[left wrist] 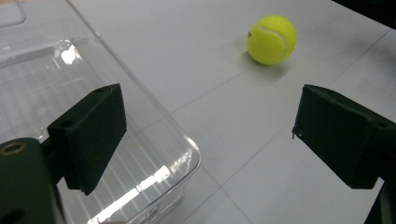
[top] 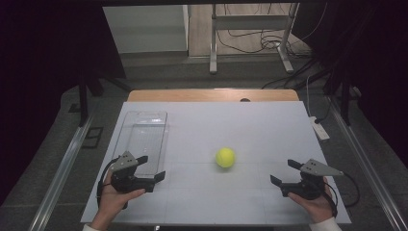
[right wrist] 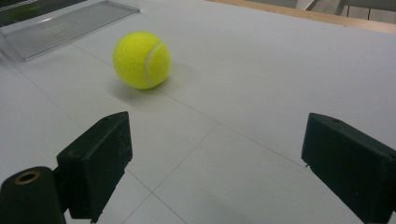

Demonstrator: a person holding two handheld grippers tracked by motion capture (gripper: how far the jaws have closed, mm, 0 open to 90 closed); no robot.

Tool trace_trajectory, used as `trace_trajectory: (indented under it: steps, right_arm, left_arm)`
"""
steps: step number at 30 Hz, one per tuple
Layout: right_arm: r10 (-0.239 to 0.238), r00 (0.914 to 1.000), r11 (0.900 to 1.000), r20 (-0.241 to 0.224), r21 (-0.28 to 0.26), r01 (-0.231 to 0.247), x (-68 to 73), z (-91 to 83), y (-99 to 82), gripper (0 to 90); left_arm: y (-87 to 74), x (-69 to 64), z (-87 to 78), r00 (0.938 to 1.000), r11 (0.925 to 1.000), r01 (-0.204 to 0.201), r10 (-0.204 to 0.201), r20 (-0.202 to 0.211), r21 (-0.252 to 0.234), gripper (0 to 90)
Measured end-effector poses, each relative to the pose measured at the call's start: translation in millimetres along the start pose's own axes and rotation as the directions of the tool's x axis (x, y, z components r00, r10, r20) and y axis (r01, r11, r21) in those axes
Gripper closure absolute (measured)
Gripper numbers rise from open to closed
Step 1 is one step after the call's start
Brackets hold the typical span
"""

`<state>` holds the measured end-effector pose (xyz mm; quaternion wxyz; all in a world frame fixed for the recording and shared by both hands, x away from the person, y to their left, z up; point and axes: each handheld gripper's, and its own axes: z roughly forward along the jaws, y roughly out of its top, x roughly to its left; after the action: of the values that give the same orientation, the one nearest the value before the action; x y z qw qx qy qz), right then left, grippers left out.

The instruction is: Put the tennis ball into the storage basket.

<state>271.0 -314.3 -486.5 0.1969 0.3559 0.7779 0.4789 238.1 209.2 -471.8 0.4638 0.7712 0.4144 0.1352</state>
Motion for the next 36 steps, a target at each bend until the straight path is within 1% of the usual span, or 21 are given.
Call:
trace_trajectory:
  steps: [5,14,18,20,36]
  right_arm:
    - [-0.004,1.0,1.0,-0.004,0.003,0.004,-0.1,0.7,-0.6,9.1]
    - [0.001,1.0,1.0,-0.005,0.002,-0.001,-1.0,0.1,-1.5,9.2]
    - [0.002,1.0,1.0,-0.005,0.005,-0.002,-0.6,0.5,-1.7,9.2]
    - [-0.001,1.0,1.0,-0.003,0.009,0.001,-0.4,0.8,-1.8,9.2]
    - [0.003,1.0,1.0,0.002,0.008,-0.003,-1.8,-0.2,-2.8,9.2]
  left_arm:
    - [9.2,-3.4,4.5,0.9998,0.9999,-0.014,0.014,0.015,0.009,9.9]
    - [19.4,-7.4,17.1,0.9985,0.9981,-0.04,0.038,0.04,0.046,10.0]
    - [22.7,-9.1,21.0,0.9978,0.9974,-0.047,0.044,0.051,0.055,10.0]
    - [25.6,-10.9,24.3,0.997,0.9965,-0.057,0.053,0.057,0.062,10.0]
    - [38.4,-18.5,39.5,0.9929,0.9921,-0.084,0.075,0.092,0.093,10.0]
